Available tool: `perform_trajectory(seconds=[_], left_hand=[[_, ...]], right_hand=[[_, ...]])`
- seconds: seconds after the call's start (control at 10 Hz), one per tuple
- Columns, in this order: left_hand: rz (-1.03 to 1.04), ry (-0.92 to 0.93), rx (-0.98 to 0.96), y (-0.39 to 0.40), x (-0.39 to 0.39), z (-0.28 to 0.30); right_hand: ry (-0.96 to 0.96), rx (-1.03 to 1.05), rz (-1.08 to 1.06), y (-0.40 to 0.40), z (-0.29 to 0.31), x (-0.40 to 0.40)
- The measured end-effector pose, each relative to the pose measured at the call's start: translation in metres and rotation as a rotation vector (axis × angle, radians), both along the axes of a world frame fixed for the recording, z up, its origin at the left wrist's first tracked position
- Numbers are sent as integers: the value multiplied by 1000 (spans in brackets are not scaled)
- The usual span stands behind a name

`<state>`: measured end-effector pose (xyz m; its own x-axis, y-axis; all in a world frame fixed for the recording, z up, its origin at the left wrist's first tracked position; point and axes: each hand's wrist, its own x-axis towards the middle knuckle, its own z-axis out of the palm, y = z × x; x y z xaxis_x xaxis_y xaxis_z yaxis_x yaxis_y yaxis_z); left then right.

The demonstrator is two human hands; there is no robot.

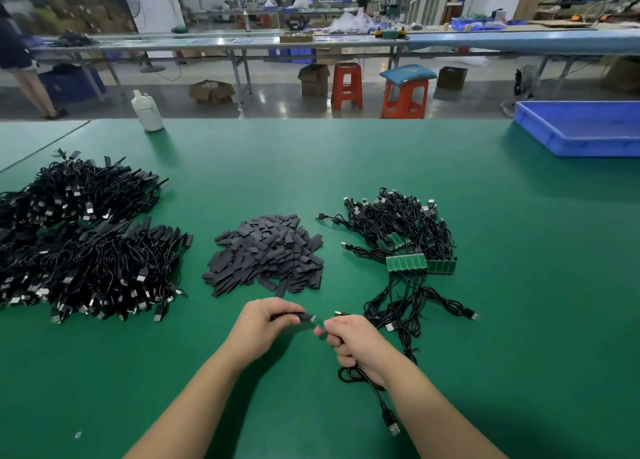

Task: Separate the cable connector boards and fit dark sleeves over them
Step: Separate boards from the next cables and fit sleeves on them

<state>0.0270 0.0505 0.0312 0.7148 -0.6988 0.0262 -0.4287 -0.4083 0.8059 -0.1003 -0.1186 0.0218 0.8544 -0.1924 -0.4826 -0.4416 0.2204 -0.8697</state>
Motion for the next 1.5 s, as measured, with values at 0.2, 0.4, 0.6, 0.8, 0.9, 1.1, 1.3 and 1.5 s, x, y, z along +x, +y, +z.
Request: perform_trajectory(seconds=[0.2, 0.4, 0.6, 0.8, 0.9, 1.1, 1.3, 1.5], left_hand=[[1, 31, -65, -1, -2, -5], [-44, 77, -77, 3, 0, -4], [-58, 90, -30, 4, 2, -1], [-46, 52, -29, 3, 1, 0], [-23, 91, -37, 4, 2, 0], [-38, 76, 11, 6, 1, 0], [-100, -45, 90, 6, 4, 6], [-181, -202, 129, 6, 3, 13]], right_hand=[[4, 20, 37, -5, -2, 1], [3, 3, 71, -5, -2, 1], [-4, -11, 90, -3, 0, -1], [-7, -1, 101, -5, 2, -2], [-5, -5, 116, -5, 2, -1], [-4, -17, 132, -5, 2, -1], [-3, -32, 139, -3, 4, -2], [-3, -45, 137, -2, 4, -2]])
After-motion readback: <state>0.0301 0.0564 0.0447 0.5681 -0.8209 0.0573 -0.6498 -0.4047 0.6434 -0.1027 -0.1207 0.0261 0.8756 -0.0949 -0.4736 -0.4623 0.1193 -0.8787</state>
